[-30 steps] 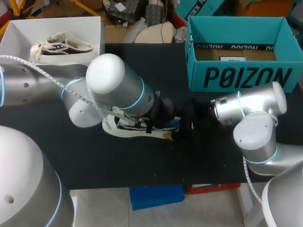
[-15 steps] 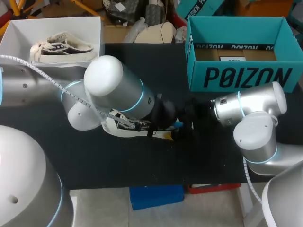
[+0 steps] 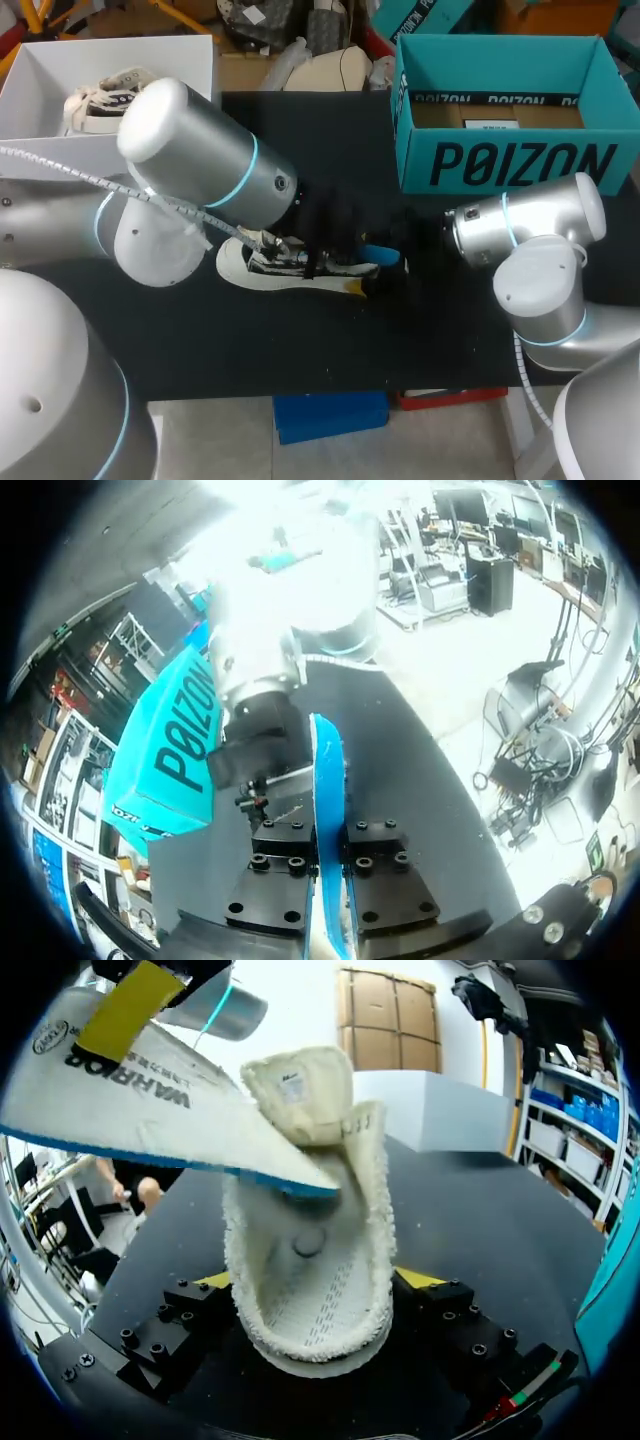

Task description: Take the shoe out of the shoebox, open the shoe tongue, remove and reinsert the insole, then place the shoe into the shoebox

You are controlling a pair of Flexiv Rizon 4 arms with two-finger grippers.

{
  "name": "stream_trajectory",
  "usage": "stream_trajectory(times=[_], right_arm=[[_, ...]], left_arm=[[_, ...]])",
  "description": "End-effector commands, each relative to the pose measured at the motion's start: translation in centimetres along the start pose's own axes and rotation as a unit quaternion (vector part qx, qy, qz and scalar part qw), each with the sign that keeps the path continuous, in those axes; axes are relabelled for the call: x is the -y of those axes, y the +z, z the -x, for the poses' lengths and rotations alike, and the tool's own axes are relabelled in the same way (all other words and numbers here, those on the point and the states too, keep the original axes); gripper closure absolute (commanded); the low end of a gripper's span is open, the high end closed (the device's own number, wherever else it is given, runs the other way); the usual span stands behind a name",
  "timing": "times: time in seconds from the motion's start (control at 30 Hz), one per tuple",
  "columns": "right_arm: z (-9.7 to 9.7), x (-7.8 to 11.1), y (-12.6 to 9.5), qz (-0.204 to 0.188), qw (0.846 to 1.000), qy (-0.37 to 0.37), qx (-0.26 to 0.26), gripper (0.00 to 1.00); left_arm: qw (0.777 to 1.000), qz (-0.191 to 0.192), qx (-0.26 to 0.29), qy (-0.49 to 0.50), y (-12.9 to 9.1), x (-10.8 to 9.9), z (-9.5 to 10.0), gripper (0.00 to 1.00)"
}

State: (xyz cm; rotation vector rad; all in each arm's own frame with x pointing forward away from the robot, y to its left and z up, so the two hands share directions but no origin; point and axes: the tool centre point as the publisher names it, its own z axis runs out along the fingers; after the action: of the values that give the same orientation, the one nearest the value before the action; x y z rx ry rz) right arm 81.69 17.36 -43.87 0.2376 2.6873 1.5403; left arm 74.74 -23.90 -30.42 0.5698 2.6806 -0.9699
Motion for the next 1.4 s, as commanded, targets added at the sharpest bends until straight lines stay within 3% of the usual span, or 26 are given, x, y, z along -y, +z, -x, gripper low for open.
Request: stream_trajectory(times=[0.03, 0.2, 0.3, 0.97, 1.07, 1.4], right_arm=[[0.2, 0.3, 0.0, 0.0, 1.0, 0.001, -0.001, 1.0], [0.2, 0.3, 0.0, 0.0, 1.0, 0.001, -0.001, 1.0], [0.2, 0.3, 0.0, 0.0, 1.0, 0.001, -0.001, 1.0], [0.2, 0.3, 0.0, 0.0, 1.0, 0.001, -0.001, 1.0], [0.2, 0.3, 0.0, 0.0, 1.0, 0.001, -0.001, 1.0], [0.2, 0.3, 0.0, 0.0, 1.0, 0.001, -0.001, 1.0]], left_arm=[[0.999, -0.049, -0.006, 0.005, -4.3, 1.7, 0.0, 1.0], [0.992, -0.117, -0.044, 0.008, -8.2, 4.1, 1.1, 1.0], [0.981, -0.166, -0.1, 0.004, -9.9, 4.5, 2.4, 1.0], [0.98, -0.169, -0.108, -0.012, -10.3, 4.6, 2.2, 1.0], [0.963, -0.229, -0.125, -0.067, -12.0, 5.6, 2.5, 1.0], [0.935, -0.292, -0.114, -0.163, -17.0, 9.4, 4.1, 1.0]])
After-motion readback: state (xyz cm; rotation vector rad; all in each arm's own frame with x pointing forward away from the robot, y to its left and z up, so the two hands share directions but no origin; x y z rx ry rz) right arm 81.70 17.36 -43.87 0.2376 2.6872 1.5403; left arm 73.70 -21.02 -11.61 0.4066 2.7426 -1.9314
